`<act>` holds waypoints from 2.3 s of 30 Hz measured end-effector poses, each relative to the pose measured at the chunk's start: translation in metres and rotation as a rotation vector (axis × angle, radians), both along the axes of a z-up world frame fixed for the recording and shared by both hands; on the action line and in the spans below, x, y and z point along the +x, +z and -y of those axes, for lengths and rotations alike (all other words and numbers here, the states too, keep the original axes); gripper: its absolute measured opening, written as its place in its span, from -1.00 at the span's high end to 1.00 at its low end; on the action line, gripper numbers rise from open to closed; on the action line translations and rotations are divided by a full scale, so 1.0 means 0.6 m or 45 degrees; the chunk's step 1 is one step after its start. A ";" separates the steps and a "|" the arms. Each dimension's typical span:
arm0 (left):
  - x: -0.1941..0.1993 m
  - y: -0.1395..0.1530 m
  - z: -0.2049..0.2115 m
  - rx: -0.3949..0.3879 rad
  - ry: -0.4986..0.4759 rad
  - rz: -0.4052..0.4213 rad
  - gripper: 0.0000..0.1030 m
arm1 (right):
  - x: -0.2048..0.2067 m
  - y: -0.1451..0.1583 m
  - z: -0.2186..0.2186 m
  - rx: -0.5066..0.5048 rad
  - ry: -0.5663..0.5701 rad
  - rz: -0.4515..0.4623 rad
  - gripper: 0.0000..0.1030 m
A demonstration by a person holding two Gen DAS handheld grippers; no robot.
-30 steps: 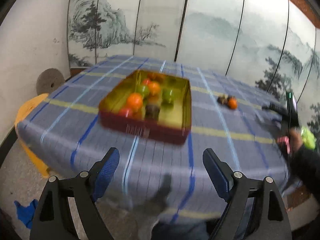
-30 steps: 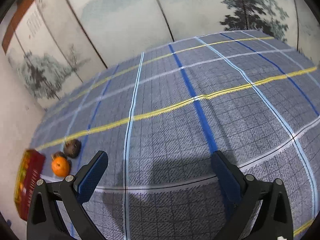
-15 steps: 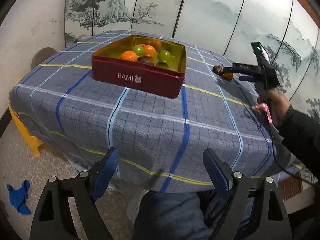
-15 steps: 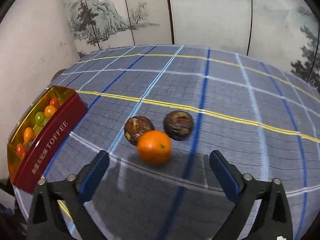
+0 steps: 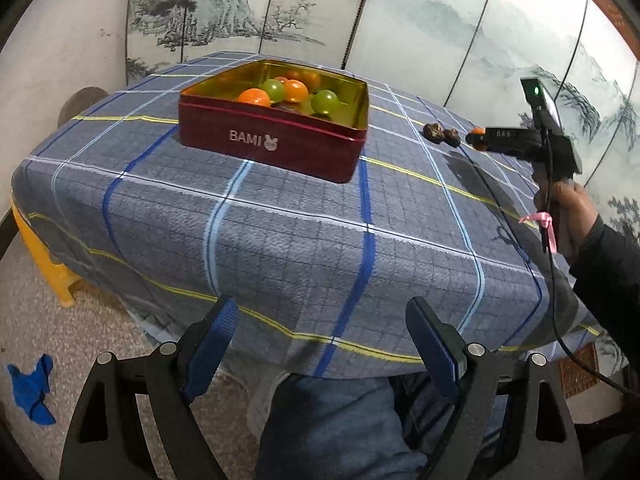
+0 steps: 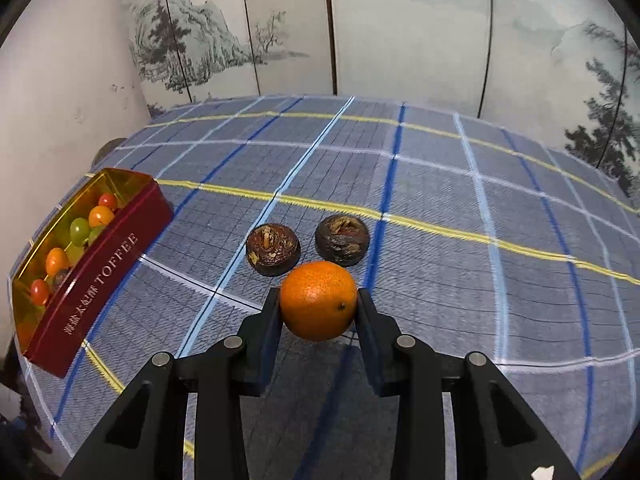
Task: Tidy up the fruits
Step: 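Reach the right tool to the orange and close on it, then carry the orange with the right tool over the tin and lower it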
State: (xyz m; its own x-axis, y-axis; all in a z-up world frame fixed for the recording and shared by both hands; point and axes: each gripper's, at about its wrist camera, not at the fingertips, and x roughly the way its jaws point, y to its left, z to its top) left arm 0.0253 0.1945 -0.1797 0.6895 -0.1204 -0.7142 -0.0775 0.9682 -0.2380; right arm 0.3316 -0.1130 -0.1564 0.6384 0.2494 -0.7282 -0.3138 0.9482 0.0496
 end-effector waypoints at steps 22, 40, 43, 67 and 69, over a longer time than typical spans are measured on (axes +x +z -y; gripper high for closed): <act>-0.009 -0.009 -0.013 -0.047 0.045 -0.020 -0.66 | -0.046 0.092 -0.113 -0.067 0.037 0.084 0.36; -0.031 -0.028 -0.044 -0.093 0.100 -0.032 -0.66 | -0.103 0.105 -0.270 -0.022 0.318 0.045 0.36; -0.037 -0.030 -0.054 -0.103 0.121 -0.032 -0.66 | -0.119 0.096 -0.309 -0.019 0.406 0.019 0.36; -0.037 -0.049 -0.080 -0.138 0.142 -0.080 -0.66 | -0.136 0.003 -0.405 0.024 0.546 -0.228 0.35; -0.036 -0.050 -0.082 -0.139 0.142 -0.084 -0.66 | -0.137 0.000 -0.407 0.019 0.549 -0.229 0.35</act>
State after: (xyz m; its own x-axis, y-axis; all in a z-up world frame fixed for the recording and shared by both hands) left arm 0.0037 0.2436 -0.2095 0.6551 -0.1253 -0.7450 -0.2018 0.9213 -0.3325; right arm 0.2493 0.1311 -0.1563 0.3380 0.4754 -0.8123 -0.6642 0.7319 0.1519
